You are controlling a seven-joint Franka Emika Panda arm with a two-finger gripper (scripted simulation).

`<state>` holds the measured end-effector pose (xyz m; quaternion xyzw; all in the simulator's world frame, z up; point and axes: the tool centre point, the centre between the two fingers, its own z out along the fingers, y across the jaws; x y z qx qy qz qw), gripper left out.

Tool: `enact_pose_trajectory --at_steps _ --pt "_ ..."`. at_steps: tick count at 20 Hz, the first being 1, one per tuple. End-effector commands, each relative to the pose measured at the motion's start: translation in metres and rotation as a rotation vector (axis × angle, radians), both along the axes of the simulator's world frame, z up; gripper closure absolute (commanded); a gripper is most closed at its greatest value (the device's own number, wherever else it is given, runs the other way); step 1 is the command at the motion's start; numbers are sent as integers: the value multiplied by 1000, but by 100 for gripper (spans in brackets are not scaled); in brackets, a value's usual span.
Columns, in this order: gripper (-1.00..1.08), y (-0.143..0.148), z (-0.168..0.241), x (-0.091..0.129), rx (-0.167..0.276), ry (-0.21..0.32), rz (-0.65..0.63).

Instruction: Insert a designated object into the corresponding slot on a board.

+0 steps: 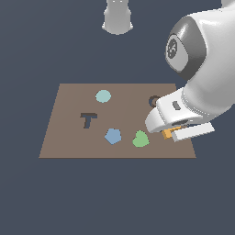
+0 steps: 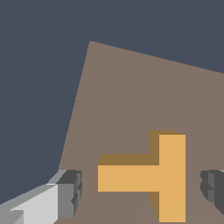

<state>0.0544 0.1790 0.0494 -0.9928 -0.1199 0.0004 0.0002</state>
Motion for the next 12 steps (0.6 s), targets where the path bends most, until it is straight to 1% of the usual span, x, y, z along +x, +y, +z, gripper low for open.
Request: enact_pose_trajectory --at_steps 1,8,9,12 --pt "-92 0 -3 0 0 0 0" --pt "-92 0 -19 1 0 -1 0" --pt "108 0 -19 1 0 -1 0" --pt "108 0 -19 1 0 -1 0"
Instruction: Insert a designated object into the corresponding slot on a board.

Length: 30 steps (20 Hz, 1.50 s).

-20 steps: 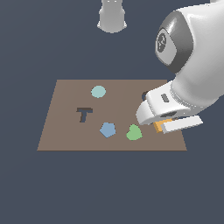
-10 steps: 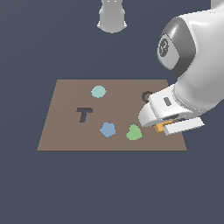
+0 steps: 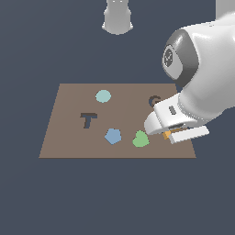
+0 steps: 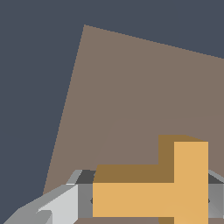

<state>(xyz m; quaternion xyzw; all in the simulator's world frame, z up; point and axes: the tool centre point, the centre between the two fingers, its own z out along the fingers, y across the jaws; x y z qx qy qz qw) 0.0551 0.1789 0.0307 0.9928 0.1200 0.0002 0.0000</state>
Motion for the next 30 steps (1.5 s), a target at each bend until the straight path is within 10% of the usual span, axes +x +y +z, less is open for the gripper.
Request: enact_pose_trajectory --at_steps 1,16,30 --pt "108 0 -1 0 0 0 0" --pt "108 -8 0 9 0 0 -65" --pt "108 -69 3 49 1 -1 -485"
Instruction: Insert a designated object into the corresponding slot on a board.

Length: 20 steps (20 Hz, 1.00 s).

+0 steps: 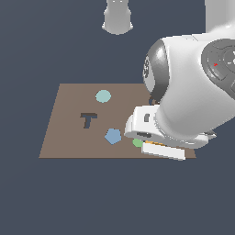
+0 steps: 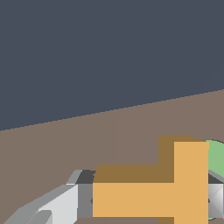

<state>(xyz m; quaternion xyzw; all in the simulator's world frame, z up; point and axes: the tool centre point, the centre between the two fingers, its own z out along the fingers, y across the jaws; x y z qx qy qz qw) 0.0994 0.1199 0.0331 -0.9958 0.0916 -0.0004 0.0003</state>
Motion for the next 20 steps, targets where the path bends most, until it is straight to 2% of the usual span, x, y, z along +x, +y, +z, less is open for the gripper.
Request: enact_pose_trajectory --at_steps 1,11,20 --pt "108 -17 1 7 0 -1 -100" --pt "108 -84 3 16 0 -1 -486" --pt "108 -146 5 0 1 -1 -841"
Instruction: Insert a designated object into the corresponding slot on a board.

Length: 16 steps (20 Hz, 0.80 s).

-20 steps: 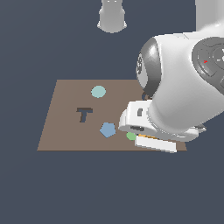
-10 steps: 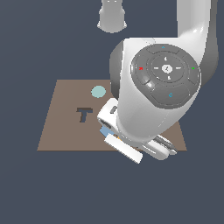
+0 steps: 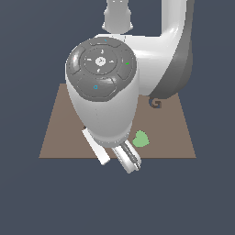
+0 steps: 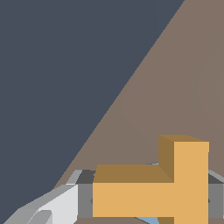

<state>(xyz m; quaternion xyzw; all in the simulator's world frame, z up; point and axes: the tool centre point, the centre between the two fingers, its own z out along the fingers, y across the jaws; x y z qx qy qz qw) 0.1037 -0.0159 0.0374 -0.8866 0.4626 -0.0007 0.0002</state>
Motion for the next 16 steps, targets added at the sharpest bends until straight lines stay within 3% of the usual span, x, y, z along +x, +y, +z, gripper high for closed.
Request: enact_pose_trajectory --at_steps 1,9,16 --pt "108 -17 1 -7 0 -1 -105" --pt "108 -63 2 -42 1 0 -421" --pt "108 -82 3 -68 1 0 -599"
